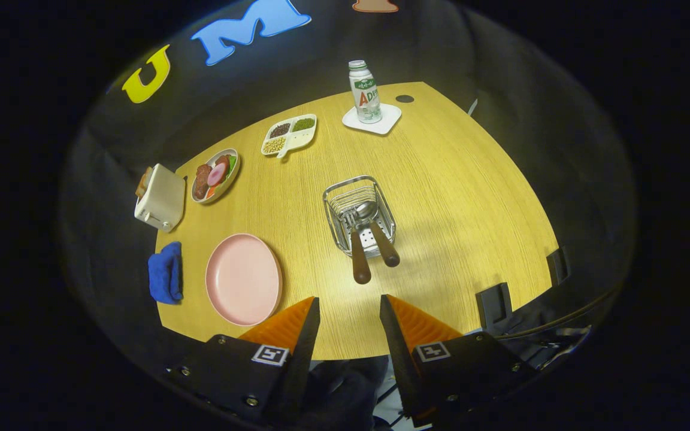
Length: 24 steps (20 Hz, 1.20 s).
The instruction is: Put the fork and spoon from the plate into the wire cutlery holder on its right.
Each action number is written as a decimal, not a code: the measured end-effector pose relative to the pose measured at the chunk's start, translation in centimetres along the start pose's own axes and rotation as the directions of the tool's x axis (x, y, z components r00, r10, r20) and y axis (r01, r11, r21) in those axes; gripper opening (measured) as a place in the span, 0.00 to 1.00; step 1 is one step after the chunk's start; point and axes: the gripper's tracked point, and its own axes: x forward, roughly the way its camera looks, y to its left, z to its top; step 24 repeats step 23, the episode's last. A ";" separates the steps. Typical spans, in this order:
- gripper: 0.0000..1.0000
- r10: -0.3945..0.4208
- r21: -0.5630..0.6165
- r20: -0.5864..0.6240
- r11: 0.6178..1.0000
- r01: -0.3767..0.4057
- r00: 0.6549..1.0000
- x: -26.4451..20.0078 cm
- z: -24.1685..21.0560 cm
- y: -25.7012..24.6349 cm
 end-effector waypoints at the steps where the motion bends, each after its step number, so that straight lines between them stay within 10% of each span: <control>1: 0.62 -0.007 -0.003 0.017 1.000 0.007 1.000 -0.1 0.3 -0.2; 9: 0.62 -0.015 -0.099 0.381 0.993 0.057 0.924 -4.7 6.4 0.7; 21: 0.62 0.030 -0.150 0.919 0.949 0.277 0.393 -22.6 16.9 4.7; 24: 0.62 0.040 -0.144 0.944 0.942 0.303 0.326 -24.9 17.5 5.3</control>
